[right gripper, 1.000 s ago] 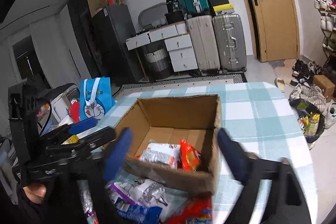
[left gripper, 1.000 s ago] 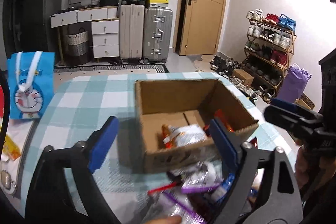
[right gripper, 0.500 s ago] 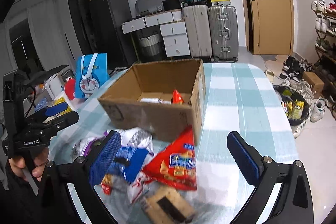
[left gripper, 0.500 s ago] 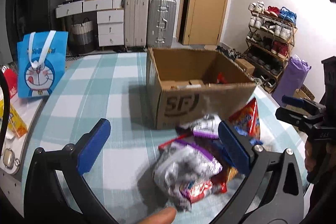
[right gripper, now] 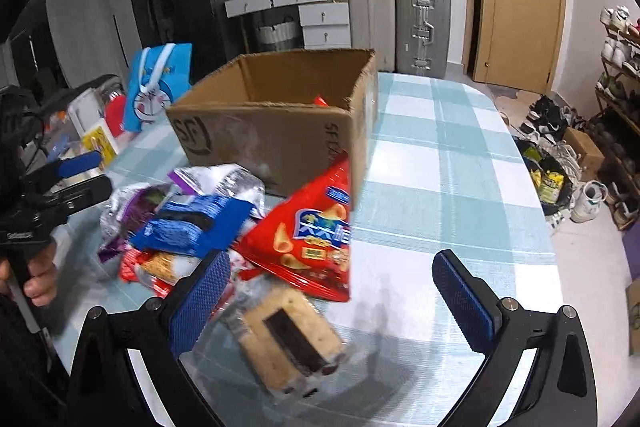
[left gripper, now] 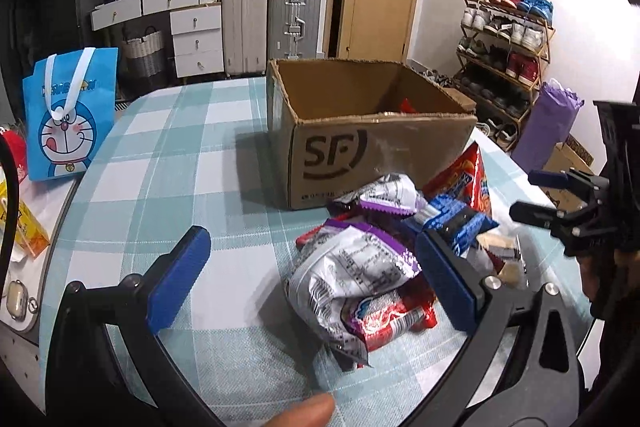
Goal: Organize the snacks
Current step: 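Grasp the cracker pack with the right tool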
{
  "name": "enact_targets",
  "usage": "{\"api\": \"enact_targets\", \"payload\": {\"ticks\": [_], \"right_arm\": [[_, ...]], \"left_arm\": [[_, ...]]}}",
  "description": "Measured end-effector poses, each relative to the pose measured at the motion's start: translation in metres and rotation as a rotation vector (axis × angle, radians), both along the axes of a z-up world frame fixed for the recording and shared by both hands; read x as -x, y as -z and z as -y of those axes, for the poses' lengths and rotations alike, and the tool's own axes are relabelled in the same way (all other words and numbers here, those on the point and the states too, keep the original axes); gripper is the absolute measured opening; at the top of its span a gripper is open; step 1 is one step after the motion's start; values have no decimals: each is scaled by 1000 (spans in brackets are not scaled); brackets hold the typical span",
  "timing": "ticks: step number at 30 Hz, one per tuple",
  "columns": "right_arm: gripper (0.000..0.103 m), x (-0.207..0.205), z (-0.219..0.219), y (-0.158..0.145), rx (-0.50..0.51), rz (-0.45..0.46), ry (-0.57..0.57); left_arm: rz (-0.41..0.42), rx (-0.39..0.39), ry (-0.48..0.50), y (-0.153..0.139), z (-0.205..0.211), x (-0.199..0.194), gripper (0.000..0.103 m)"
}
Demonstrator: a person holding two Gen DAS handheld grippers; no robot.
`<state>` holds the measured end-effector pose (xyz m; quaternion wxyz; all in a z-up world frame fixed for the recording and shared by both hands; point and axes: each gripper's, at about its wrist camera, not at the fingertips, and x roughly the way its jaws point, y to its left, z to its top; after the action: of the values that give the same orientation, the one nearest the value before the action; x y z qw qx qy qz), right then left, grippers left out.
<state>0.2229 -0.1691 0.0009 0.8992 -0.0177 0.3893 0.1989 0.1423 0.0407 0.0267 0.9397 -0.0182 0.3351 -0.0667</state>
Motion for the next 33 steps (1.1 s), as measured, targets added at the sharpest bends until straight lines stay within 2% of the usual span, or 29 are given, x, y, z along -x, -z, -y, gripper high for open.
{"api": "enact_targets", "payload": {"ticks": [12,17,24,33], "right_arm": [[103,-21,6,14,-69,-91,44],[103,-17,-2,16,-11,-93,-31],[103,-13,-12,30,95,-143,-100],[103,-2,-26,40,130,-158,-196]], "left_arm": [[-46,6,22,10,6,-4,102],[-52,-4,40,12,8,-5,102],[-57,-4,45,13,9,-5,102],[-64,2,43,16,8,-6,102]]}}
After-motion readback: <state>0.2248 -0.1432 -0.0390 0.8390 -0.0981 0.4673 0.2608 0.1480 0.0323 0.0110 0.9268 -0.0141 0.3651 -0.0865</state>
